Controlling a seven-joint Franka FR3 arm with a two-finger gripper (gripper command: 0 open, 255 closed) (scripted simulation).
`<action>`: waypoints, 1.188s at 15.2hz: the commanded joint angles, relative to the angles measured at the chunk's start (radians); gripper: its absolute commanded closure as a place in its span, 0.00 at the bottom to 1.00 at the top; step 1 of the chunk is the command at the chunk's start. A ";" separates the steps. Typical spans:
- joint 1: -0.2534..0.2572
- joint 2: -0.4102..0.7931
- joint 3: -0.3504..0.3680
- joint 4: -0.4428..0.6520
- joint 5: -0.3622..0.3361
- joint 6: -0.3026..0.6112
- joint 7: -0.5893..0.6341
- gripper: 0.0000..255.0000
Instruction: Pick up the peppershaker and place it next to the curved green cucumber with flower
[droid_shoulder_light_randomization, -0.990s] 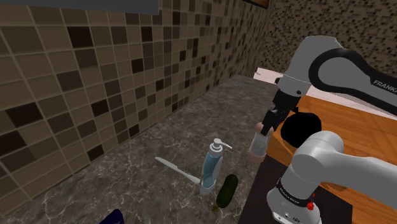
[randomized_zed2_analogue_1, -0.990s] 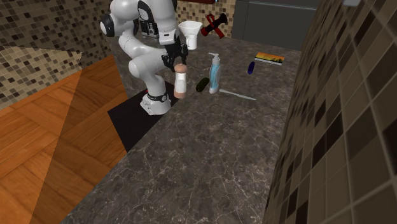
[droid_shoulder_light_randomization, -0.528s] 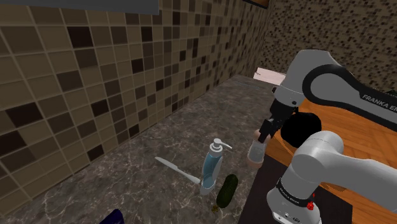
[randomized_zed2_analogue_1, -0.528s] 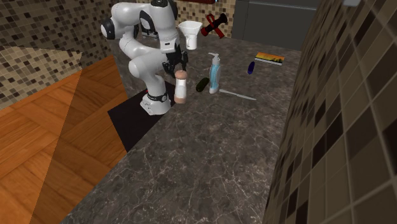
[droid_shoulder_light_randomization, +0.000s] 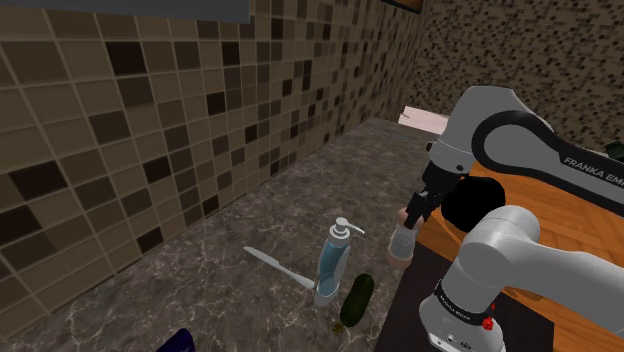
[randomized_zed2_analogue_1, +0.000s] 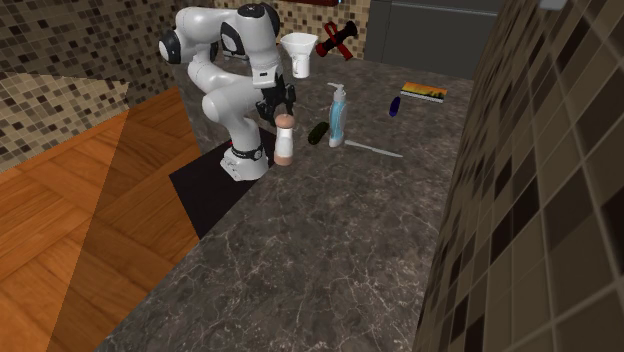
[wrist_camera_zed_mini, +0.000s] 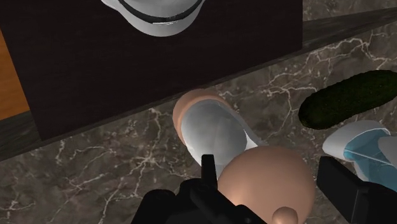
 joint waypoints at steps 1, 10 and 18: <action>0.000 0.000 0.000 0.000 0.000 0.000 0.000 1.00; -0.014 0.054 -0.030 0.114 -0.028 -0.061 -0.005 0.00; -0.016 0.069 -0.037 0.144 -0.035 -0.077 -0.005 0.00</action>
